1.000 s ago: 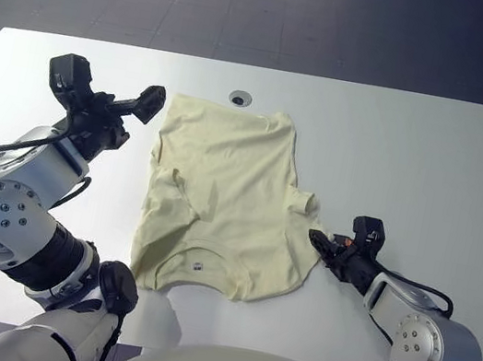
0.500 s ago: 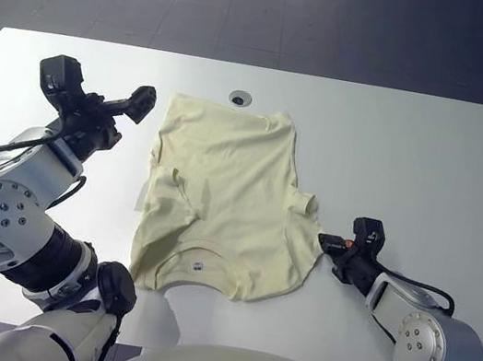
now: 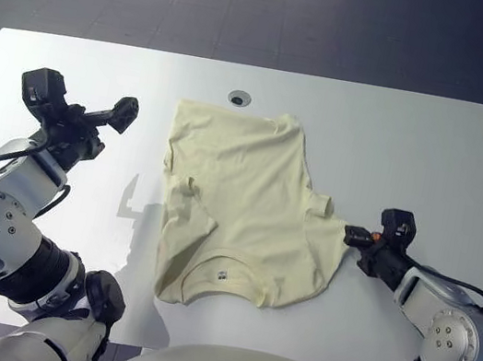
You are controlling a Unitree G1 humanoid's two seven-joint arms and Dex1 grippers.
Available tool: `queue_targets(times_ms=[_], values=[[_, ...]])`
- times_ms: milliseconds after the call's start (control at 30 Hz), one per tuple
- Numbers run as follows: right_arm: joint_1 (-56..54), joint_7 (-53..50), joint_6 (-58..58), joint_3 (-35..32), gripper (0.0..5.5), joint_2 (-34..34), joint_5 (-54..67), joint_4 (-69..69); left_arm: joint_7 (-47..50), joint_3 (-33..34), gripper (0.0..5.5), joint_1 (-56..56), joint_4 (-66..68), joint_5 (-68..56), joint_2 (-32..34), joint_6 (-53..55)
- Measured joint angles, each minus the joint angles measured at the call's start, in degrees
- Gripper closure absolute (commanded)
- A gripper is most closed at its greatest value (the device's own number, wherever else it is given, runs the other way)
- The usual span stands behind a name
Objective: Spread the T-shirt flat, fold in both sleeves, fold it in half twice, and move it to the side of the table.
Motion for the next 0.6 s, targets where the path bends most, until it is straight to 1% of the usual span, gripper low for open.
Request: queue_targets(times_ms=[167, 333, 367, 400, 433, 500, 533, 600], values=[[-2.0, -2.0, 1.5, 4.5, 5.49, 5.6, 2.6, -4.1, -0.3, -0.9, 0.1, 0.0, 0.0, 0.5, -0.1, 0.0], [-2.4, -5.0, 1.5, 10.7, 5.49, 10.5, 2.9, -2.8, -0.4, -2.3, 0.1, 0.3, 0.0, 0.6, -0.5, 0.1], [-2.8, -6.0, 1.5, 11.9, 5.23, 11.9, 2.3, -1.7, -0.4, -2.8, 0.1, 0.3, 0.1, 0.7, -0.6, 0.1], [-3.1, -6.5, 1.5, 12.9, 5.1, 12.8, 2.2, -0.8, -0.4, -3.0, 0.1, 0.3, 0.2, 0.8, -0.6, 0.1], [-3.7, -6.8, 1.5, 14.6, 4.97, 13.2, 2.1, 0.7, -0.5, -3.6, 0.1, 0.3, 0.4, 1.0, -0.7, 0.2], [-4.2, -6.7, 1.5, 15.9, 4.65, 13.3, 2.6, 2.3, -0.6, -4.8, 0.1, 0.3, 1.0, 1.1, -0.7, 0.3], [-4.5, -6.7, 1.5, 15.7, 4.47, 13.3, 2.8, 3.3, -0.8, -5.6, 0.1, 0.4, 1.2, 1.2, -0.7, 0.5], [-5.4, -6.4, 1.6, 13.2, 4.17, 13.3, 3.3, 4.1, -1.7, -7.0, 0.1, 1.2, 1.3, 1.0, -0.5, 0.6]])
